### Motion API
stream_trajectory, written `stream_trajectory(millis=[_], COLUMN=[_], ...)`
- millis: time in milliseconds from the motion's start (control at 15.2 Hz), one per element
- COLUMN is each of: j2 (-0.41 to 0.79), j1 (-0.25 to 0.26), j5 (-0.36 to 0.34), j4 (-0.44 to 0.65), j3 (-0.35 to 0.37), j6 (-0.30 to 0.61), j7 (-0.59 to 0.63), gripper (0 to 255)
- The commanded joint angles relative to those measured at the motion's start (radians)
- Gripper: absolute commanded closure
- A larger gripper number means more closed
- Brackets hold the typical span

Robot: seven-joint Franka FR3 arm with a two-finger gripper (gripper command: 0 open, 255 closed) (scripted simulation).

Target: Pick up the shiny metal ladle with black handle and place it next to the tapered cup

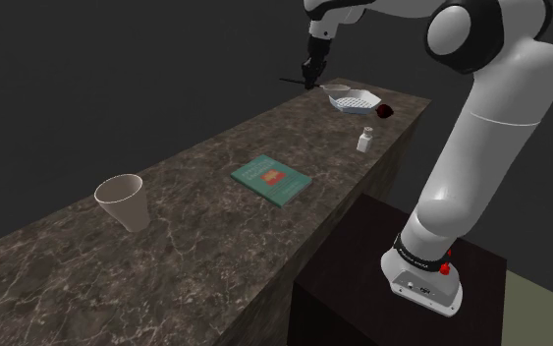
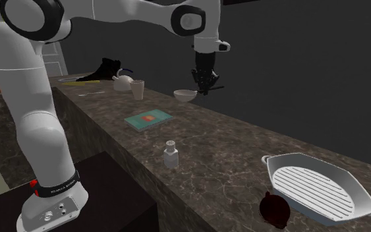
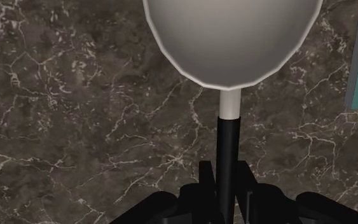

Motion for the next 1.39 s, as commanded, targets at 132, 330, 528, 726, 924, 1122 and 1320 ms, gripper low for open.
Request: stream_trajectory(millis=[132, 330, 528, 726, 924, 1122, 1320], j2=[-0.039, -0.058, -0.067, -0.067, -0.057, -0.039, -0.013], j1=[0.053, 0.089, 0.124, 0.158, 0.192, 0.225, 0.258], j5=[-0.023, -0.034, -0.043, -0.048, -0.053, -0.056, -0.06], j4=[-0.05, -0.073, -0.085, -0.087, -0.078, -0.058, -0.027], j3=[0.048, 0.085, 0.123, 0.159, 0.194, 0.229, 0.261], j6=[0.027, 0.042, 0.055, 0.064, 0.071, 0.076, 0.077], j7=[0.104, 0.179, 0.252, 0.324, 0.394, 0.463, 0.53], gripper=[255, 255, 255, 255, 255, 255, 255])
